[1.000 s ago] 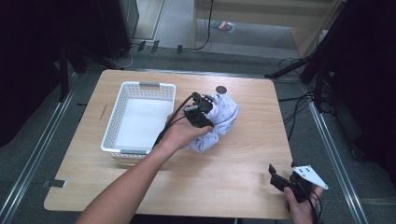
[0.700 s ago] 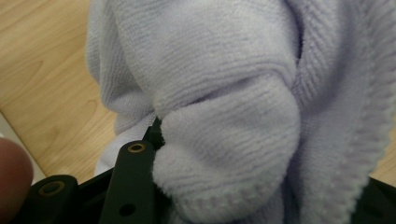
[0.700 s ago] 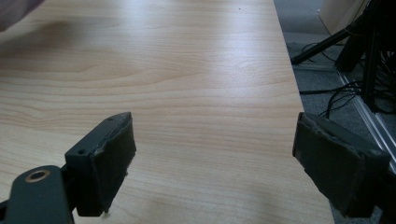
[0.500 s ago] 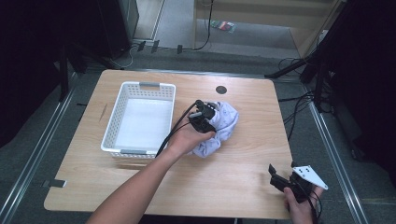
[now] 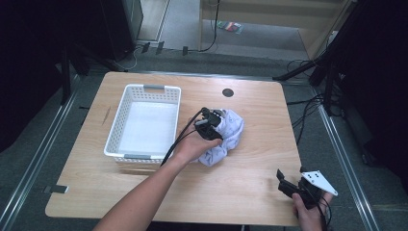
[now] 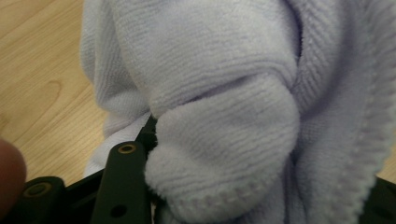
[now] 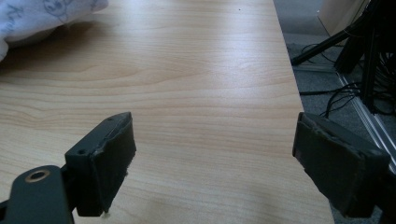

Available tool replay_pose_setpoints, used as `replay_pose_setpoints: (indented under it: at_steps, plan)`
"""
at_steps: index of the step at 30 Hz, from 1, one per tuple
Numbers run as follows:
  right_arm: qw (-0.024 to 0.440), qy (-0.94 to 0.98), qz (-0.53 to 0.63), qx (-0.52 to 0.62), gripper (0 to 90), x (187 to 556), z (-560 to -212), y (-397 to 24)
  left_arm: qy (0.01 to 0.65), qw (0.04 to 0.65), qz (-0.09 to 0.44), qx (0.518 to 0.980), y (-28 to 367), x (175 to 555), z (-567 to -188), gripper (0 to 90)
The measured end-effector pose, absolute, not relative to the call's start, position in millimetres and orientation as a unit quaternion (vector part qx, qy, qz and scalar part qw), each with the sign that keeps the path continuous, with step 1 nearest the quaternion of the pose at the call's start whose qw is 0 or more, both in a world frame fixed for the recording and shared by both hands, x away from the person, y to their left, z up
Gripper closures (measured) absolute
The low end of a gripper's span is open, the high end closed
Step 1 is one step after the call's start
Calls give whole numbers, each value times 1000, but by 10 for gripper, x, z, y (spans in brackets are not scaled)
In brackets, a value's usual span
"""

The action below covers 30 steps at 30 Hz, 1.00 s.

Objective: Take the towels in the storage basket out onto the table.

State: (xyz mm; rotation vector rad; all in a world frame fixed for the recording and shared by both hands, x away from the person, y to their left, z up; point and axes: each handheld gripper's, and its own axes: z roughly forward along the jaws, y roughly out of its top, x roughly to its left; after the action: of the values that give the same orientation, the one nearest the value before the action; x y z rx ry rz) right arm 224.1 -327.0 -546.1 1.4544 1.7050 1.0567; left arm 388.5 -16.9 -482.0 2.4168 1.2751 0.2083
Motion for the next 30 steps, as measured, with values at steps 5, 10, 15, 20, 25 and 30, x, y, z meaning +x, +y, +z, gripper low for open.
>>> replay_pose_setpoints:
  at_steps: [5,10,15,20,25,30]
  plan:
    - [325,650,405,555,133,2239,-5460,-3272,452,202,75,866,-188,3872,-4849,374]
    - [325,649,405,555,133,2237,-5460,-3273,455,207,52,864,-192,3868,-4815,46]
    - [324,649,405,556,133,2240,-5461,-3275,444,219,47,868,-100,3850,-4703,0]
    - [325,650,404,555,133,2240,-5461,-3271,450,241,53,858,45,3820,-4527,0]
    - [326,650,404,556,133,2241,-5461,-3271,447,255,67,855,205,3783,-4348,0]
    - [341,640,399,561,59,2228,-5461,-3264,452,260,81,849,399,3757,-4241,0]
